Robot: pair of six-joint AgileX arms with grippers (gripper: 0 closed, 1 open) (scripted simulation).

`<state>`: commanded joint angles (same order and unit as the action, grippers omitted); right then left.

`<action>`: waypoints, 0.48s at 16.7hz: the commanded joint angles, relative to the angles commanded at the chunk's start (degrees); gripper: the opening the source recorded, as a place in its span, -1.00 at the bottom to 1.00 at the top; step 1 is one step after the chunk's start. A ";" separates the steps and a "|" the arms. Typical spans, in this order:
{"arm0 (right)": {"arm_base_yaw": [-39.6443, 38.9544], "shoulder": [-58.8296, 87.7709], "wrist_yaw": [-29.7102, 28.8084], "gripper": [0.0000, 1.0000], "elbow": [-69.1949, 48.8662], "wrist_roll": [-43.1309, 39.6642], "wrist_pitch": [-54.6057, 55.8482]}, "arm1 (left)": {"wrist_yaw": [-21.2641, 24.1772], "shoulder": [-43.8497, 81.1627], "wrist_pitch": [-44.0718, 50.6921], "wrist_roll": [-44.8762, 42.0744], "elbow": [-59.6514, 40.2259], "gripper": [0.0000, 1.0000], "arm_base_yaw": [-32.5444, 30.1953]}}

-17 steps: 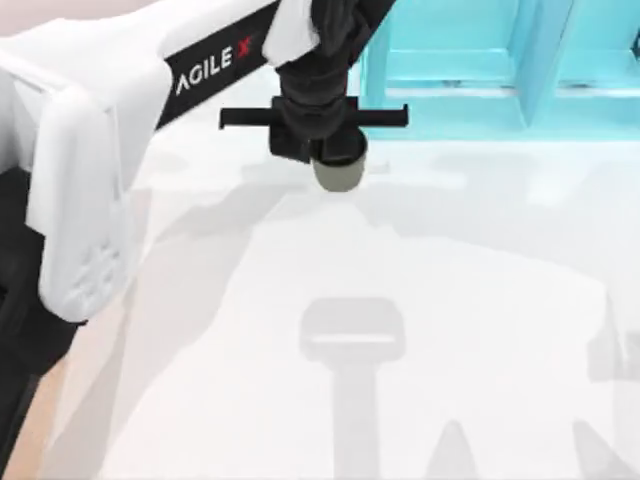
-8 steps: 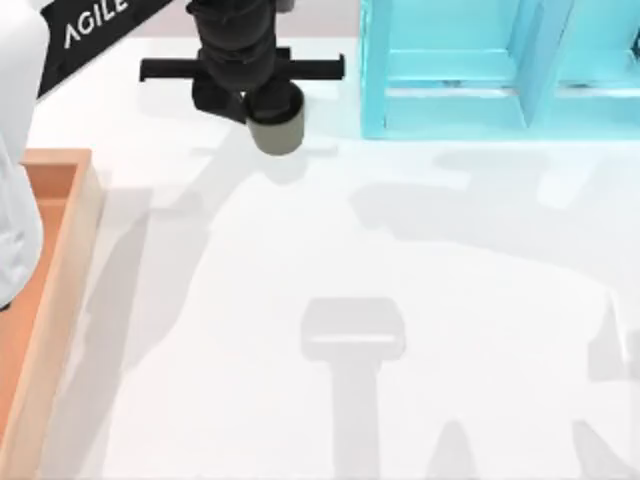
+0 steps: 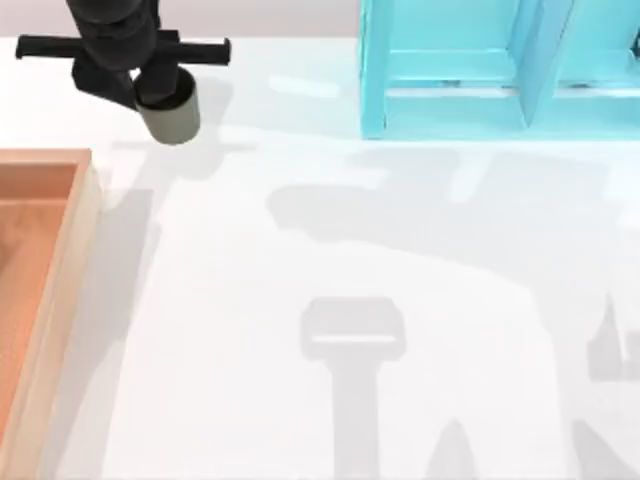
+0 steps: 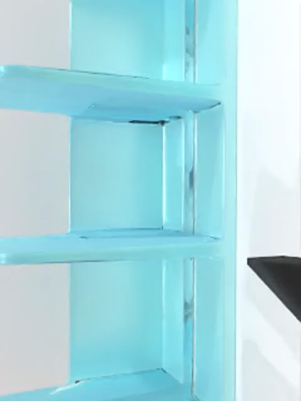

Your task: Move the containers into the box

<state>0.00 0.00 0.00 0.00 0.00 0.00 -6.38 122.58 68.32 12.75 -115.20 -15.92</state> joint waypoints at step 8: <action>0.00 0.00 0.00 1.00 0.00 0.00 0.00 | 3.82 -16.53 5.23 -26.06 17.71 -1.00 26.84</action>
<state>0.00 0.00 0.00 0.00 0.00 0.00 -2.57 106.05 73.55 -13.31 -97.49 10.92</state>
